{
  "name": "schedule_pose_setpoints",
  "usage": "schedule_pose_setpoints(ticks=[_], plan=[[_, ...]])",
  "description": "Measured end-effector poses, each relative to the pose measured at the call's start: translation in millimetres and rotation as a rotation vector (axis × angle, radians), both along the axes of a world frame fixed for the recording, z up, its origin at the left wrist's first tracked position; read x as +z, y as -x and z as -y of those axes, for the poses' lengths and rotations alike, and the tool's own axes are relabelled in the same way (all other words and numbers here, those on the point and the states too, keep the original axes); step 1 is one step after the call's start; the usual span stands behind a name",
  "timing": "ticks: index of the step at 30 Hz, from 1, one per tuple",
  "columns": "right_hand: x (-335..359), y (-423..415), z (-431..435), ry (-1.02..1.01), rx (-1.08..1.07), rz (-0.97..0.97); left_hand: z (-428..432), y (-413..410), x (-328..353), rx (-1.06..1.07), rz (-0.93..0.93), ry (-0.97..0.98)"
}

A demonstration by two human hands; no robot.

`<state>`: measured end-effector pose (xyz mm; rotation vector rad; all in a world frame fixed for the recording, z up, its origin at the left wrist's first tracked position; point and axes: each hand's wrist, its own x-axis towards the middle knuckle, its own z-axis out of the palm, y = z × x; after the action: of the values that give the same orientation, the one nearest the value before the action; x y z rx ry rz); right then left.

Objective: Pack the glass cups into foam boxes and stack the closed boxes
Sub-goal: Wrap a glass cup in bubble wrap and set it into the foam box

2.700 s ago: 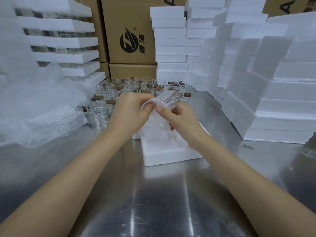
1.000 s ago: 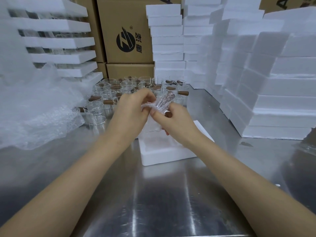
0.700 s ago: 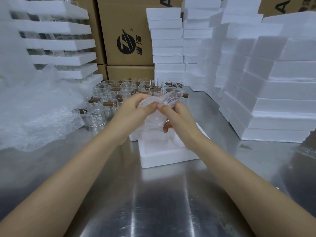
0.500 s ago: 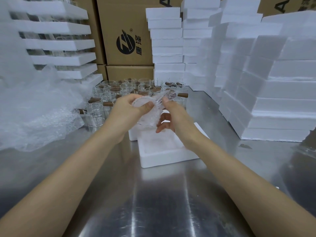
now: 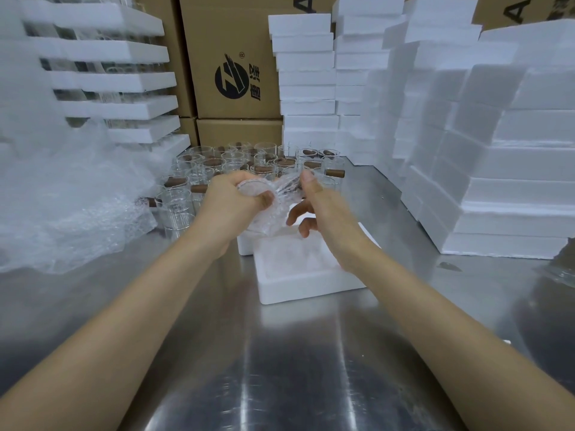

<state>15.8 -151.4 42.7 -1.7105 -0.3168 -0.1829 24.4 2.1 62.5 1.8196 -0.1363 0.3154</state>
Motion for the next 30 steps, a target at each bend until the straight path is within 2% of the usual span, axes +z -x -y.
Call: schedule_pose_setpoints(ticks=[5,10,14,19,23,26,30], plan=[[0.4,-2.7,0.8,-0.257,0.091,-0.011,1.3,3.5,0.6,-0.025,-0.009,-0.018],[2.9,-4.8,5.1,-0.488,0.052,-0.102,1.0,5.8,5.5,-0.269,-0.207,0.042],[3.2,-3.7,5.9,-0.473,0.067,-0.096,0.3,5.7,2.3,-0.295,-0.146,0.005],[3.4,0.7,1.7,-0.361,0.106,-0.046,2.6,1.2,-2.8,-0.085,-0.045,0.019],[5.3,1.9,1.7,-0.395,0.114,-0.072,6.0,3.6,-3.4,-0.053,0.037,-0.001],[6.0,0.4,2.1,-0.503,0.073,-0.08,3.7,3.1,0.1,-0.052,-0.023,0.009],[6.7,-2.8,7.2,-0.664,0.012,-0.048,1.6,4.0,7.8,-0.167,-0.188,0.205]])
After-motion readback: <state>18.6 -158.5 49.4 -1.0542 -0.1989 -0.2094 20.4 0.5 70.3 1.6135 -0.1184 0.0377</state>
